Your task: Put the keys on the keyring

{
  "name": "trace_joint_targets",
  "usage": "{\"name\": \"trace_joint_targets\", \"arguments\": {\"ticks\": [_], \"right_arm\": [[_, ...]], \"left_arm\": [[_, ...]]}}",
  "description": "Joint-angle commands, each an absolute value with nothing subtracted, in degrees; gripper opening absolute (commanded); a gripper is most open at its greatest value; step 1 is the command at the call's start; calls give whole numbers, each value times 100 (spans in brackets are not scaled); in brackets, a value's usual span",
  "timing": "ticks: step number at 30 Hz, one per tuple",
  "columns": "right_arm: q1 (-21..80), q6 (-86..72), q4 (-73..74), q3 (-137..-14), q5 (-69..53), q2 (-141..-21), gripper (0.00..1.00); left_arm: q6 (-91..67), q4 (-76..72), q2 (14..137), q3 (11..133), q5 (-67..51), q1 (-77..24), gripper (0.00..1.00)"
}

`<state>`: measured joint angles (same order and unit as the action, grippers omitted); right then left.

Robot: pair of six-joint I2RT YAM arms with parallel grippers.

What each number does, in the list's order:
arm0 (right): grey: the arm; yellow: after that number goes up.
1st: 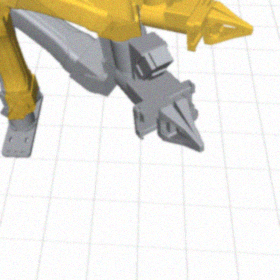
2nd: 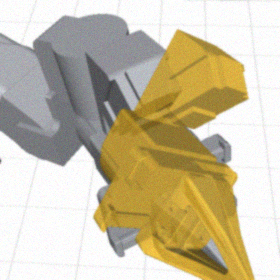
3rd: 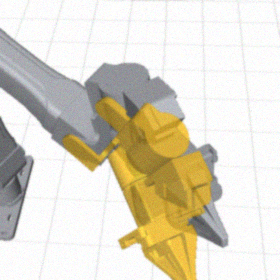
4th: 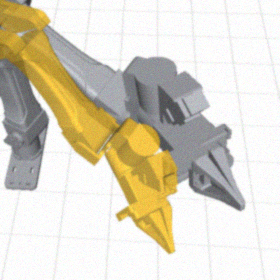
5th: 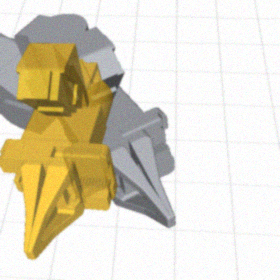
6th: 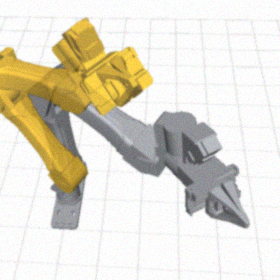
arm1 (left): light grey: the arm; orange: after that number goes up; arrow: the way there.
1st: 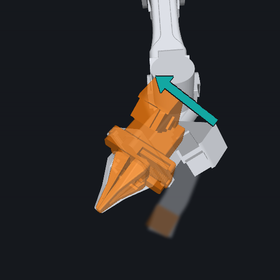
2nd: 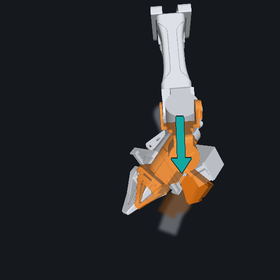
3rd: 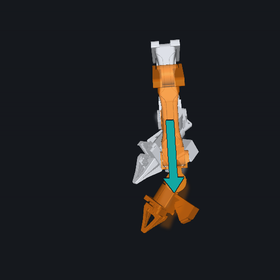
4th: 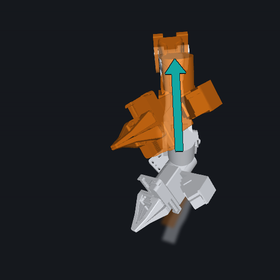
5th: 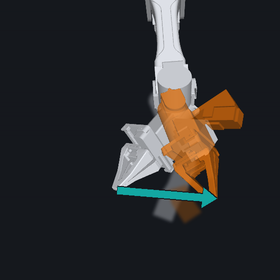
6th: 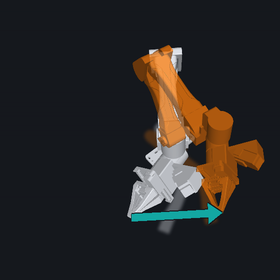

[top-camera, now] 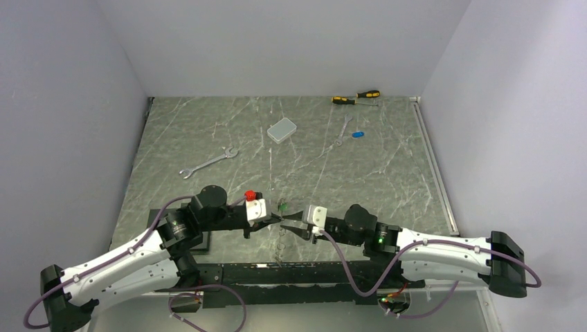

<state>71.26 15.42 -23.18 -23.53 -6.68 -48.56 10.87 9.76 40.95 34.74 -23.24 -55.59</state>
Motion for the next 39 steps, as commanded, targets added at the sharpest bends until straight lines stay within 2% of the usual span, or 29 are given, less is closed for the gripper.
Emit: {"name": "trace_joint_targets", "arguments": {"ticks": [1, 7, 12, 14, 15, 17, 18, 19, 23, 26, 31, 36, 39], "right_arm": [[7094, 1500, -2516, -2637, -767, -4878, 29], [7069, 1485, -2514, -2652, -765, -4894, 19], [7066, 1526, -2494, -2704, -790, -4968, 0], [7066, 1578, -2460, -2722, -779, -5006, 0], [7066, 1619, -2441, -2724, -761, -5014, 0], [7071, 1731, -2426, -2712, -676, -4999, 0], [7074, 1792, -2440, -2693, -639, -4973, 0], [7075, 1873, -2443, -2671, -638, -4943, 0], [7143, 2325, -2668, -2490, -751, -4789, 0], [7255, 2749, -2987, -2269, -998, -4668, 0], [7462, 3122, -3021, -2204, -1300, -4531, 0], [7761, 3281, -2751, -2314, -1334, -4305, 0], [7890, 3334, -2643, -2396, -1424, -4187, 0]], "left_arm": [[1156, 687, 3942, 3727, -2462, -5581, 0], [1151, 682, 3914, 3701, -2453, -5599, 0], [1119, 676, 3920, 3698, -2457, -5607, 0], [1104, 712, 3919, 3719, -2427, -5612, 1], [1088, 764, 3909, 3745, -2412, -5616, 10], [1056, 928, 3880, 3832, -2431, -5627, 42], [1055, 1048, 3850, 3900, -2442, -5646, 63], [1055, 1186, 3807, 3971, -2450, -5663, 80], [1056, 1783, 3531, 4201, -2621, -5687, 97], [1160, 2371, 3328, 4377, -2544, -5685, 95], [1514, 2995, 3113, 4509, -2618, -5687, 76], [1672, 2906, 3168, 4453, -2933, -5683, 63], [1689, 2874, 3306, 4445, -3120, -5678, 60]]}}
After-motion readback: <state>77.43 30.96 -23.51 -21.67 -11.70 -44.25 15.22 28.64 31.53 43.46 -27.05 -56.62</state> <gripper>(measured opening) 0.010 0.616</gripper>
